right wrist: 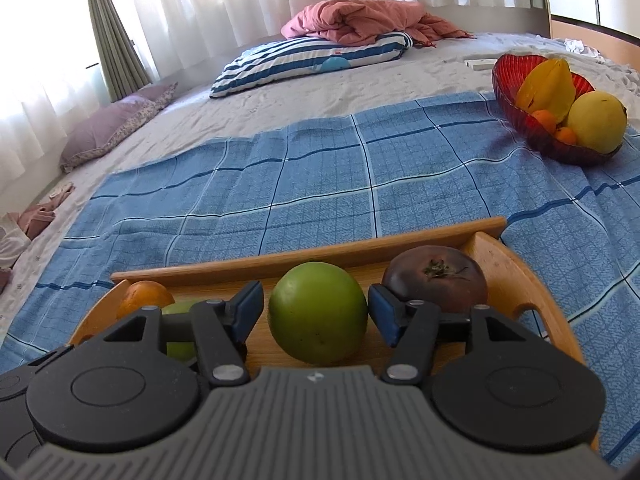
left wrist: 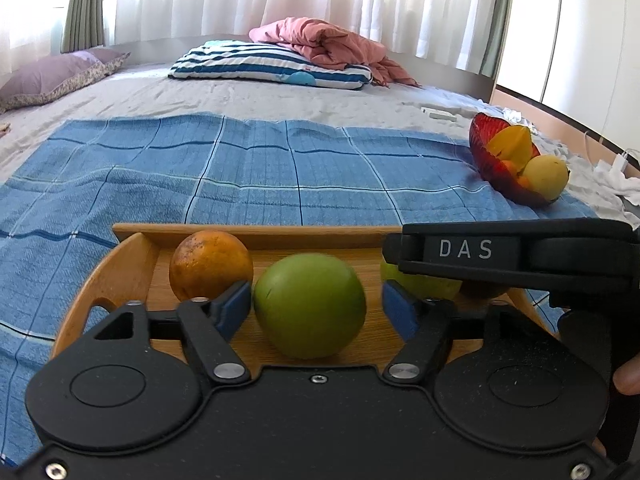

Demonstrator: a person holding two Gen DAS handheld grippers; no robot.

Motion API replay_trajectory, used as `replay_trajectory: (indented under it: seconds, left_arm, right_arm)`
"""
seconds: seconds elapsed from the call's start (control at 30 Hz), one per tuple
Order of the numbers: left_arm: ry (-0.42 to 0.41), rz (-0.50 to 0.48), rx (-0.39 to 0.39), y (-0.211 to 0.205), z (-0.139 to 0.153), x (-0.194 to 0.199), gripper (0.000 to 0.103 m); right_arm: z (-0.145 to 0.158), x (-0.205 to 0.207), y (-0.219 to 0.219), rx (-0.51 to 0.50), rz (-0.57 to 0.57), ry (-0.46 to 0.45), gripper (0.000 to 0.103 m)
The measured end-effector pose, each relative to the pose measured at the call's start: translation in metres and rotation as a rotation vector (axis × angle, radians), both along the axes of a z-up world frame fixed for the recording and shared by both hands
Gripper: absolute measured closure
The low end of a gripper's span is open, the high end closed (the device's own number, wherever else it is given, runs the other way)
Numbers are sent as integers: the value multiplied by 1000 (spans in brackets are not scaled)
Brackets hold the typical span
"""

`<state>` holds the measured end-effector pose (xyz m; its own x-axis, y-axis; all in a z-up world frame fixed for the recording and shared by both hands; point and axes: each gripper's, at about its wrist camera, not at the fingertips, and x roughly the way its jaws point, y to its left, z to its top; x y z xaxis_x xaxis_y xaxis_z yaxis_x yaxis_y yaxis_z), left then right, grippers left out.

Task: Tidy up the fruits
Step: 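Lower and release the pomelo with the left tool while the right tool releases the green apple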

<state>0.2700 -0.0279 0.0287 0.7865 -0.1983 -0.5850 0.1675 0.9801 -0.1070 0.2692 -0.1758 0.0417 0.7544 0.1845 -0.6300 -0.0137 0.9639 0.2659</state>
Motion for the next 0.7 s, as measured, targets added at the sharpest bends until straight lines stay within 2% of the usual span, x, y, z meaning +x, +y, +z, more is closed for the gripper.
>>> replay_trajectory:
  seconds: [0.13,0.43,0.7]
  left_arm:
    - [-15,6,25,-1,4,-7,19]
    - [-29,13,30,7,12,-28,10]
    - [-25,12,31,16,11,-52,7]
  right_arm:
    - [6,-8,-1,-2,12,-21,23]
    - [16,-33,-8,-47,21,-74,15]
    - [17,-59,-16,-76,25,-99,13]
